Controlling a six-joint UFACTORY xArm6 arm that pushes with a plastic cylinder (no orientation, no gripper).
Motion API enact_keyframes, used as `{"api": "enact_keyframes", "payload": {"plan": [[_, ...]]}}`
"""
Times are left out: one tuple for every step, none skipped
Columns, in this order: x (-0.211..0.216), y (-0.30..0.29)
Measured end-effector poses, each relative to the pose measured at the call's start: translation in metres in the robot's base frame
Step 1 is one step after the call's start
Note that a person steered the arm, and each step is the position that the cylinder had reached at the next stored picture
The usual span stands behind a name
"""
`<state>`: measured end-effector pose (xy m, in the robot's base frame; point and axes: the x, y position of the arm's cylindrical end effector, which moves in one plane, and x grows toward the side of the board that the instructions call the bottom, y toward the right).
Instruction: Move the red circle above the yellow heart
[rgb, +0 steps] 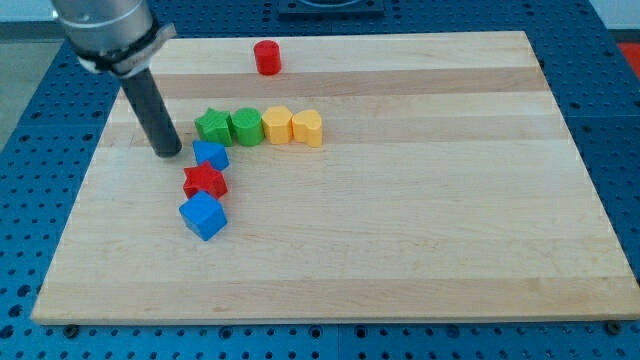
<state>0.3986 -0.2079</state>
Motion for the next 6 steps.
{"api": "enact_keyframes", "payload": {"plan": [[-0.065, 0.0], [-0.14, 0.027], [-0.181, 0.079], [-0.18, 0.133], [-0.176, 0.133], [-0.154, 0.164]]}}
